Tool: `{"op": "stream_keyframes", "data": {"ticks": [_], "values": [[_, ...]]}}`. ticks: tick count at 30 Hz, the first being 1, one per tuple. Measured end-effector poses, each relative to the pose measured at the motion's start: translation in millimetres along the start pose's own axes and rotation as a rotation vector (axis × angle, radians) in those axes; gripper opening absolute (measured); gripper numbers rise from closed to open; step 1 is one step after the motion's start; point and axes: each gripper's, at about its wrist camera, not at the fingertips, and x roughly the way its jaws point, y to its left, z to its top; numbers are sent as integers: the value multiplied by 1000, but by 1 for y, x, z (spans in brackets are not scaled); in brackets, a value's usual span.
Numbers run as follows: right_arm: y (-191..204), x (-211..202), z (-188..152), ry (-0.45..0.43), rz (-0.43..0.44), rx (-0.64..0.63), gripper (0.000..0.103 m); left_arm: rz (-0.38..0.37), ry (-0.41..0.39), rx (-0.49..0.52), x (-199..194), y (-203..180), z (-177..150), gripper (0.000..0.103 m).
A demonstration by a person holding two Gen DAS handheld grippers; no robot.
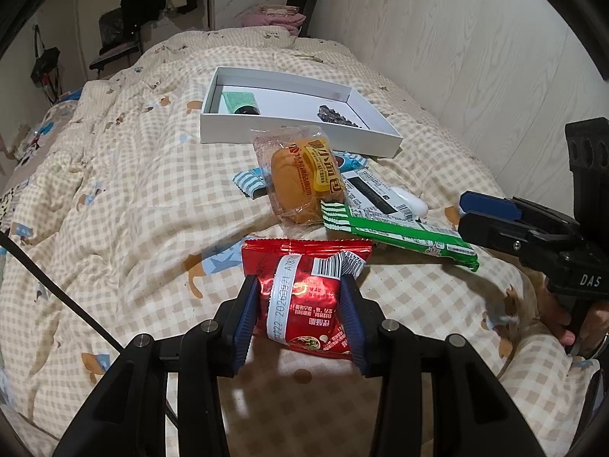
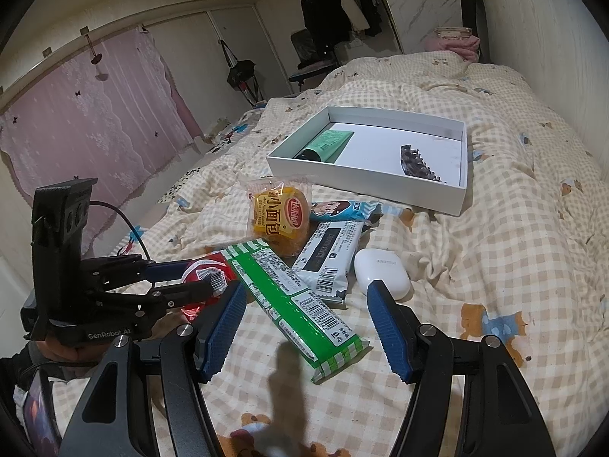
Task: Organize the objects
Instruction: 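Hold the red snack bag raised in the left gripper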
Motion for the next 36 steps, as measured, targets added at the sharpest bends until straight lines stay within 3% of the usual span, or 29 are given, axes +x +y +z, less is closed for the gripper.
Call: {"op": "stream_keyframes", "data": {"ticks": [7,26,36], "values": [[2,0,1,2,-3,-4,67,-31,18,-38,2,8,0,46],[2,1,1,2,-2,-5,67,92,7,45,6,-13,-8,47],[2,0,2,8,3,-9,67,70,3,24,4,-7,-7,44]]}}
